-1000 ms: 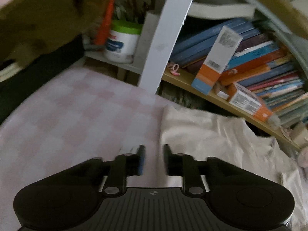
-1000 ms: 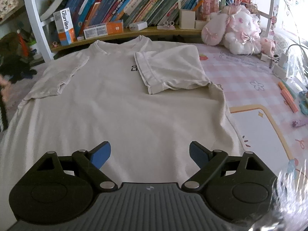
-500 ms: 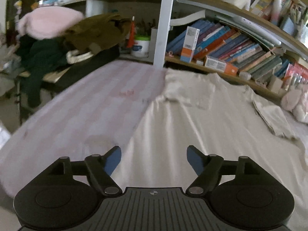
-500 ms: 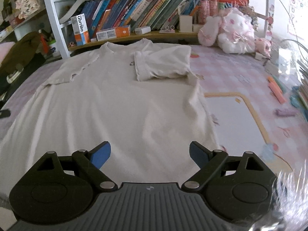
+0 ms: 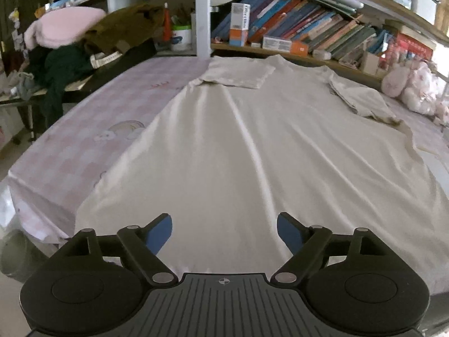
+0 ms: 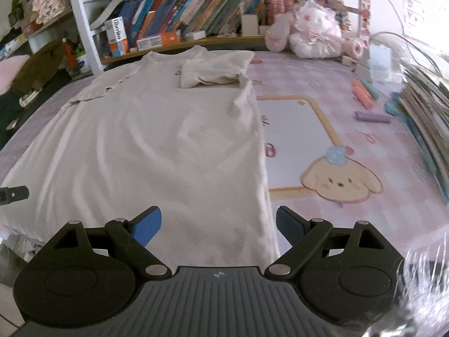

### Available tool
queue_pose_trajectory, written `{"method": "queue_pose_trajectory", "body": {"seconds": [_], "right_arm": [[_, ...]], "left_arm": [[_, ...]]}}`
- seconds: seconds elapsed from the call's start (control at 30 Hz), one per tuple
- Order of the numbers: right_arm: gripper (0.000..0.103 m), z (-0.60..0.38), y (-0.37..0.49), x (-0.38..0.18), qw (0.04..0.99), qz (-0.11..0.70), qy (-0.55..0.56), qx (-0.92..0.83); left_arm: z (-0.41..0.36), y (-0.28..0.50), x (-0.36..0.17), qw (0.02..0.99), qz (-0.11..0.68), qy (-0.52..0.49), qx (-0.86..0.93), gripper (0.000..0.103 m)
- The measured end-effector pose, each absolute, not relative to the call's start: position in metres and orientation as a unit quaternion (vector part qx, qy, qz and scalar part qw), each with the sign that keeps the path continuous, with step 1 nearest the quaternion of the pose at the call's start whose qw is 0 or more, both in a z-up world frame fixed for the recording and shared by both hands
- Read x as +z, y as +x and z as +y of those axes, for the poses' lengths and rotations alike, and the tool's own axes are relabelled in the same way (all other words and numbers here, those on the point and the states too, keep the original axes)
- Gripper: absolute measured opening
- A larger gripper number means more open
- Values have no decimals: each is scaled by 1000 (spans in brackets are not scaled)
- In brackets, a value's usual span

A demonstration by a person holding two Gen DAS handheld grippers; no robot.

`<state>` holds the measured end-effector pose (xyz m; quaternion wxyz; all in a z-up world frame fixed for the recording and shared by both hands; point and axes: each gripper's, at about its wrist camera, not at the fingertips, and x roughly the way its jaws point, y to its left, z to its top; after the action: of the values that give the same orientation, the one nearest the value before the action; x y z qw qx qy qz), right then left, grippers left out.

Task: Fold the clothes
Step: 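Move the right gripper to the side edge of the T-shirt body, then grasp the side edge with the right gripper and fold it inward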

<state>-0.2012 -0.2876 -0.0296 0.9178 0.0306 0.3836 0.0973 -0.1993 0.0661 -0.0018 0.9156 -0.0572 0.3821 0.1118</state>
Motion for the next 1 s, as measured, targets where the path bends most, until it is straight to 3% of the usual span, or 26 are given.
{"method": "queue_pose_trajectory", "body": {"seconds": [0.37,0.5,0.87,0.9,1.0], "right_arm": [[84,-313,-212,-36,909,404,81,62],[67,-320,-211,-41,901,419,98,50],[60,-305,-211,-43,902,428,29,48],[57,-303,-212,-43,903,427,15,52],[32,-295,-214,-43,905,420,-23,65]], "left_arm": [[72,-223,4,916,384,-49,110,85],[85,-227,4,914,382,-65,122,85],[108,-222,8,915,370,-83,137,85],[107,-221,8,915,370,-84,136,85],[106,-218,8,916,371,-84,131,85]]}}
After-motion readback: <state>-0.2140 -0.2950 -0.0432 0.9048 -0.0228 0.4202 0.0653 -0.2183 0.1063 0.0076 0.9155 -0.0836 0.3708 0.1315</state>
